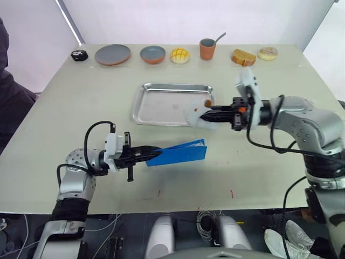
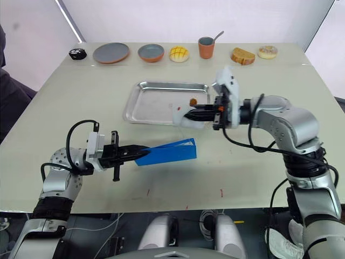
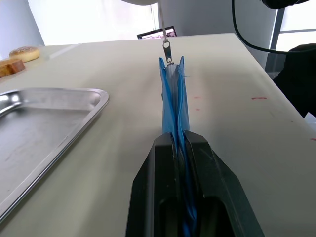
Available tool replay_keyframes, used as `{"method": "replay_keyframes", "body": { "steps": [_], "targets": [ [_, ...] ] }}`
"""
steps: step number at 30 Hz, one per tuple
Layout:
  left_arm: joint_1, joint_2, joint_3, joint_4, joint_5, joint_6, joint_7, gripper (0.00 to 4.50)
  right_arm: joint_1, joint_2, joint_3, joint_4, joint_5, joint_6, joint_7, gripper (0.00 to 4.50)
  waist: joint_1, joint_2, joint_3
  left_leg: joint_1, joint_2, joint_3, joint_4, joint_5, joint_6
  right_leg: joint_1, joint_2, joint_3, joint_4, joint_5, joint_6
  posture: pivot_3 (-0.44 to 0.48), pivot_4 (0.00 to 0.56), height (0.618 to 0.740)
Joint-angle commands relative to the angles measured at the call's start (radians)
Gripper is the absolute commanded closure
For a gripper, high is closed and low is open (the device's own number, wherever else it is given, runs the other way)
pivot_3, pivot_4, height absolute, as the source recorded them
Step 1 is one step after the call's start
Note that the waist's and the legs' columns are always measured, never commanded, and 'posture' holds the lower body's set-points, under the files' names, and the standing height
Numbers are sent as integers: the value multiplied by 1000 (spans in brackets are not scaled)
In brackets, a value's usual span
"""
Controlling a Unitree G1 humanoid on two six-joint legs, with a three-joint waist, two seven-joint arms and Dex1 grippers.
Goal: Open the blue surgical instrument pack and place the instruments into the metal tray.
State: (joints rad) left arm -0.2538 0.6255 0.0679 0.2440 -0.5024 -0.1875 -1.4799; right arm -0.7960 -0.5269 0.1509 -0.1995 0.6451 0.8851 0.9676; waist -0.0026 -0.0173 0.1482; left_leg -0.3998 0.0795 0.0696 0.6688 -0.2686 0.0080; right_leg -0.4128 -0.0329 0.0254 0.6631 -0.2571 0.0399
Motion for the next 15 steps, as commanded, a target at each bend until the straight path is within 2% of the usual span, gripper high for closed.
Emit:
{"method": "replay_keyframes", "body": {
  "steps": [1, 10, 15],
  "targets": [
    [21, 10, -30, -10, 40, 27, 7, 4500, -43, 36, 36, -30, -32, -35, -19, 4470, 0, 0, 0, 0, 0, 0, 0, 0, 0, 0, 0, 0, 0, 0, 0, 0, 150, 740],
    [32, 7, -38, -53, 39, 53, 28, 4500, -121, 236, 153, 111, -166, -109, -95, 4470, -2, 0, 0, 0, 0, 0, 0, 0, 0, 0, 0, 0, 0, 0, 0, 0, 150, 740],
    [40, 8, -39, -78, 38, 69, 39, 4500, -138, 303, 171, 161, -211, -127, -115, 4470, -1, 0, 0, -1, 0, 0, 0, 0, 0, 0, -1, -1, 0, 0, 0, 0, 150, 740]
  ]
}}
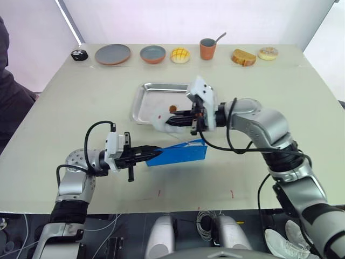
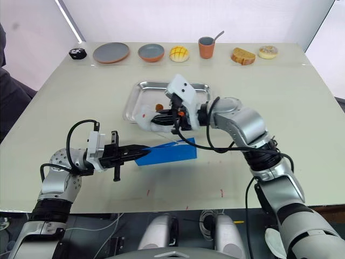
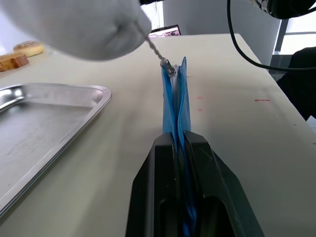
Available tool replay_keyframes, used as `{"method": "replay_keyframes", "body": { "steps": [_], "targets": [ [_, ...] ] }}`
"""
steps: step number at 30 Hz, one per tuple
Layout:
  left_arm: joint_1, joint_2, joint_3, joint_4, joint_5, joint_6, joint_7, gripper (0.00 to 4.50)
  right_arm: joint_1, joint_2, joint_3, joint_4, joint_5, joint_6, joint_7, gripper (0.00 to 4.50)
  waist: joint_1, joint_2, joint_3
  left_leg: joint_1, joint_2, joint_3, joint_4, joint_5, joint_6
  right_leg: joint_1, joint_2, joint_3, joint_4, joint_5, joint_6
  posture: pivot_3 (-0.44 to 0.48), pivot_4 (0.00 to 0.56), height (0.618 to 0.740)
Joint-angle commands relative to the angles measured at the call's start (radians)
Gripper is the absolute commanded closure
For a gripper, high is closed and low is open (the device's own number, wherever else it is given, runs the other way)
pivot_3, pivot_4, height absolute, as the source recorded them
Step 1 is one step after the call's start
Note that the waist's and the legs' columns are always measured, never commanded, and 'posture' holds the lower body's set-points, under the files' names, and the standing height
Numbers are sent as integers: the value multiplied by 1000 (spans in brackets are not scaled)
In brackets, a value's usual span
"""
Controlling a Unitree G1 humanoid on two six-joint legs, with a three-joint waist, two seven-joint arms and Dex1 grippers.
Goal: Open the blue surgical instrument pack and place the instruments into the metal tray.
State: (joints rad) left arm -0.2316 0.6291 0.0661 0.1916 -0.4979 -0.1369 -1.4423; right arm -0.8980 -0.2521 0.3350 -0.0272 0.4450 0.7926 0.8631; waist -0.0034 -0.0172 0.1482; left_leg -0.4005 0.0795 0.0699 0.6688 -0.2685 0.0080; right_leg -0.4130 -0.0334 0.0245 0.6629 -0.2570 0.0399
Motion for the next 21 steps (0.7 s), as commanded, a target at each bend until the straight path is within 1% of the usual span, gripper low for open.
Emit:
{"method": "replay_keyframes", "body": {
  "steps": [1, 10, 15, 21],
  "targets": [
    [21, 4, -37, -30, 34, 21, 4, 4500, -39, 40, -11, -5, -17, -36, -15, 4470, 1, 0, 0, 0, 0, 0, 0, 0, 0, 0, 0, 0, 0, 0, 0, 0, 150, 740],
    [24, -2, -38, -42, 38, 29, 13, 4500, -51, 109, -3, 35, -68, -54, -31, 4470, 0, 0, 0, 0, 0, 0, 0, 0, 0, 0, 0, -1, 0, 0, 0, 0, 150, 740],
    [17, -9, -44, -35, 43, 24, 17, 4500, -76, 170, 0, 92, -98, -80, -46, 4470, 0, 0, 0, 0, 0, 0, 0, 0, 0, 0, 0, -1, 0, 0, 0, 0, 150, 740],
    [24, -9, -45, -50, 44, 28, 25, 4500, -68, 187, 14, 108, -129, -99, -33, 4470, 0, 0, 0, -1, 0, 0, 0, 0, 0, 0, -1, -1, 0, 0, 0, 0, 150, 740]
  ]
}}
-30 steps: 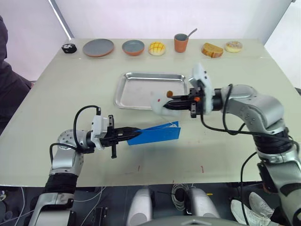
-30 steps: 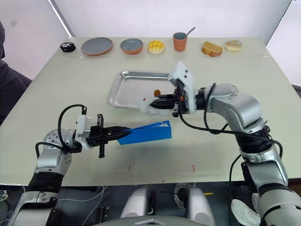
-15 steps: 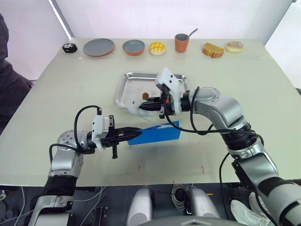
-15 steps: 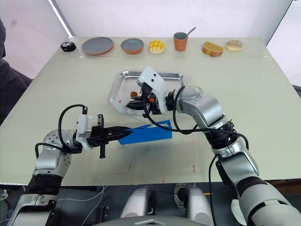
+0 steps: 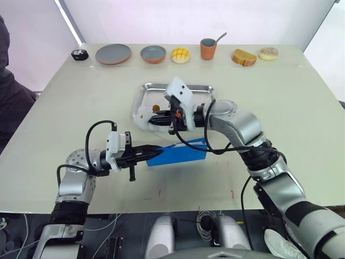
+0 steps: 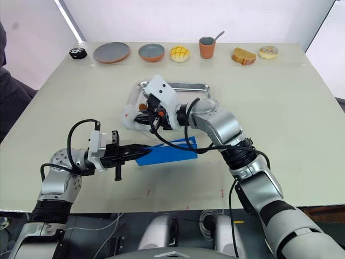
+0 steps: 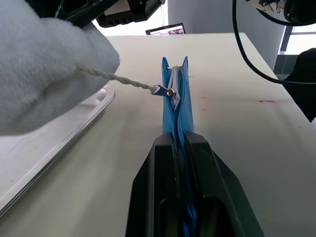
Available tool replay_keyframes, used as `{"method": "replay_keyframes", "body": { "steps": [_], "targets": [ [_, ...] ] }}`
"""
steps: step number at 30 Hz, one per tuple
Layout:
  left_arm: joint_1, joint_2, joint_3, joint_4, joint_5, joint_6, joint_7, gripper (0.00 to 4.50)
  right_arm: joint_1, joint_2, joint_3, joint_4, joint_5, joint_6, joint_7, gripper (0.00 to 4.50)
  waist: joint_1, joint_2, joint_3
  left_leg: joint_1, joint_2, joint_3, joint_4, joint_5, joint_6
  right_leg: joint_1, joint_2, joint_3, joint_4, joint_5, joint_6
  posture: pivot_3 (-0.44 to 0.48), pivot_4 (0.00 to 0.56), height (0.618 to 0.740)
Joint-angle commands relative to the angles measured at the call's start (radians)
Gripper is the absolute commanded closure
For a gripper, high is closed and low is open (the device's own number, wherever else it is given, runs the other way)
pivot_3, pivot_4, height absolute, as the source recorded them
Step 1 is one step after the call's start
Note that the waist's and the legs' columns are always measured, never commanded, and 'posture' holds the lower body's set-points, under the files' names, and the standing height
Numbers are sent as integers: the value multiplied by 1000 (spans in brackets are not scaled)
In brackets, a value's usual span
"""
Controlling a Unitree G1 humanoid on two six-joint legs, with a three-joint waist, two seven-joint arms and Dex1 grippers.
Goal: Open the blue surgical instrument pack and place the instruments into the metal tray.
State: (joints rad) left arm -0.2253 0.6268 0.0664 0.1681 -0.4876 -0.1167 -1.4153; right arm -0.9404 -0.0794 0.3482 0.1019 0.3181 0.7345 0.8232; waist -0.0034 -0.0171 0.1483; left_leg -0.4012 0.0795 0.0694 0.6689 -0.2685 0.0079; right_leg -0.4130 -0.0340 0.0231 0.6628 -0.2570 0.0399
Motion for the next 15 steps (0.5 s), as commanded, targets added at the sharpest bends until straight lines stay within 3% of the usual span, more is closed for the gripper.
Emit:
{"method": "replay_keyframes", "body": {
  "steps": [1, 10, 15],
  "targets": [
    [19, -7, -46, -30, 33, 10, 0, 4500, -24, 12, 2, -20, -6, -43, 10, 4470, 0, 0, 0, 0, 0, 0, 0, 0, 0, 0, 0, 0, 0, 0, 0, 0, 150, 740],
    [16, -9, -52, -49, 35, 26, 15, 4500, -33, 7, -17, -54, -2, -42, 23, 4470, 0, 0, 0, 0, 0, 0, 0, 0, 0, 0, 0, 0, 0, 0, 0, 0, 150, 740],
    [10, -13, -49, -43, 39, 25, 21, 4500, 72, -157, -27, -280, 66, 35, 120, 4470, 9, 0, 0, -1, 0, 0, 0, 0, 0, 0, -1, -1, -1, 0, 0, 0, 150, 740]
  ]
}}
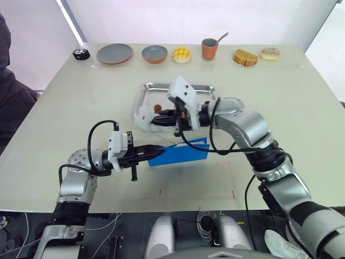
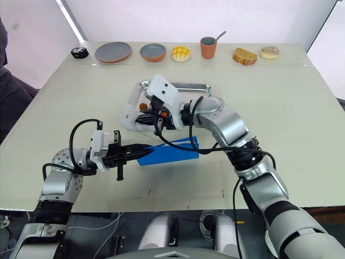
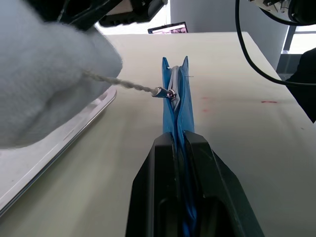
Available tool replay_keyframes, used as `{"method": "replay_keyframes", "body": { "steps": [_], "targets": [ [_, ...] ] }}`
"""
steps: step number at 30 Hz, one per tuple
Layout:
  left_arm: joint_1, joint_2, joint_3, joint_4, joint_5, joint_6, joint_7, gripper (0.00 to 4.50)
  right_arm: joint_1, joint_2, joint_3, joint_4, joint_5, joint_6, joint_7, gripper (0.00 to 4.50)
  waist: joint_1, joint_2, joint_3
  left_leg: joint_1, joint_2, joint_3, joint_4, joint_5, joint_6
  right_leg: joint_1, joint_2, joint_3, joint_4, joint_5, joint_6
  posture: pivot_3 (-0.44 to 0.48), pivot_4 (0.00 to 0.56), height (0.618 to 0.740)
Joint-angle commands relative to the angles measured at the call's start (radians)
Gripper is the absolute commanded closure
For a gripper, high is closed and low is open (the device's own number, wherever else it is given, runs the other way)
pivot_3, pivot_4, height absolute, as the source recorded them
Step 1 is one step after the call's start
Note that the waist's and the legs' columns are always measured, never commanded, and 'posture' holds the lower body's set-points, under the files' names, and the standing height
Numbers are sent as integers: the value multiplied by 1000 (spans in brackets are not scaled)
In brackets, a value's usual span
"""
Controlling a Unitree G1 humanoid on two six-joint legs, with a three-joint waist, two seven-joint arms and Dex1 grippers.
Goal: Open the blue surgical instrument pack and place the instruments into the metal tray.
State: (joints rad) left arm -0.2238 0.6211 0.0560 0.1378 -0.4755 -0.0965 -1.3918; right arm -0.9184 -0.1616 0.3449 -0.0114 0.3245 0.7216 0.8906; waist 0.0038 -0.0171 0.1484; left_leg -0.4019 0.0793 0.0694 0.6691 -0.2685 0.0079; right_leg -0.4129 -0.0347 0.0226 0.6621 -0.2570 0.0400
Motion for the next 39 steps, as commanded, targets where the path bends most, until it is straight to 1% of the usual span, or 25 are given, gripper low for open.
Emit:
{"method": "replay_keyframes", "body": {
  "steps": [1, 6, 11, 16, 22, 26, 28, 29, 30, 31, 32, 34, 39],
  "targets": [
    [9, -8, -38, -12, 28, 4, -1, 4500, 65, -95, -25, -197, 68, 68, 55, 4470, 10, 0, 0, 0, 0, 0, 0, 0, 0, 0, 0, 0, 0, 0, 0, 0, 150, 740],
    [8, -14, -46, -24, 31, 10, 18, 4500, 105, -174, -56, -315, 142, 226, 29, 4470, 10, 0, 0, 1, 0, 0, 0, 0, 0, 0, 0, 0, 1, 0, 0, 0, 150, 740],
    [-8, -10, -50, -14, 31, 15, 22, 4500, 124, -231, -55, -345, 199, 305, 37, 4470, 11, 0, 0, 0, 0, 0, 0, 0, 0, 0, 0, 0, 0, 0, 0, 0, 150, 740],
    [-25, -8, -54, -9, 35, 22, 24, 4500, 162, -234, -74, -351, 302, 390, 50, 4470, 11, 0, 0, 0, 0, 0, 0, 0, 0, 0, 0, 0, 0, 0, 0, 0, 150, 740],
    [-31, -6, -55, -4, 40, 25, 25, 4500, 219, -266, -13, -331, 264, 348, 40, 4470, 11, 0, 0, 0, 0, 0, 0, 0, 0, 0, 0, 0, -1, 0, 0, 0, 150, 740],
    [2, 2, -49, -21, 41, 21, 25, 4500, 270, -278, -7, -342, 269, 335, 34, 4470, 10, -1, 0, 0, 0, -1, 0, 0, 0, 0, 0, 0, 0, 0, 0, 0, 150, 740],
    [6, 6, -45, -15, 41, 16, 21, 4500, 283, -282, -6, -338, 266, 323, 35, 3726, 10, -1, 0, 0, 0, 0, 0, 0, 0, 0, 0, 0, -1, 0, 0, 0, 150, 740],
    [6, 7, -44, -9, 41, 14, 18, 4500, 287, -285, -6, -336, 265, 319, 36, 3650, 10, -1, 0, 0, 0, 0, 0, 0, 0, 0, 0, 0, 0, 0, 0, 0, 150, 740],
    [6, 8, -42, -5, 40, 12, 16, 4500, 292, -287, -8, -336, 267, 317, 37, 2924, 10, -1, 0, 1, 0, 0, 0, 0, 0, 0, 0, 0, 0, 0, 0, 0, 150, 740],
    [3, 9, -42, 2, 41, 9, 14, 4500, 295, -289, -11, -334, 268, 313, 38, 2753, 10, -1, 0, 1, 0, 0, 0, 0, 0, 0, 0, 0, 0, 0, 0, 0, 150, 740],
    [2, 9, -41, 8, 41, 6, 11, 4500, 308, -290, -19, -339, 268, 298, 36, 2393, 9, -1, 0, 1, 0, 0, 0, 0, 0, 0, 0, 0, 0, 0, 0, 0, 150, 740],
    [-2, 10, -40, 20, 41, -2, 7, 4500, 338, -298, -45, -366, 300, 295, 43, 1486, 9, -1, 0, 1, 0, 0, 0, 0, 0, 0, 0, 0, 0, 0, 0, 0, 150, 740],
    [-13, 6, -40, 46, 43, -22, 1, 4500, 390, -349, -85, -428, 362, 293, 73, 1486, 7, -1, 0, 1, 0, 0, 0, 0, 0, 0, 0, 1, 0, 0, 0, 0, 150, 740]
  ]
}}
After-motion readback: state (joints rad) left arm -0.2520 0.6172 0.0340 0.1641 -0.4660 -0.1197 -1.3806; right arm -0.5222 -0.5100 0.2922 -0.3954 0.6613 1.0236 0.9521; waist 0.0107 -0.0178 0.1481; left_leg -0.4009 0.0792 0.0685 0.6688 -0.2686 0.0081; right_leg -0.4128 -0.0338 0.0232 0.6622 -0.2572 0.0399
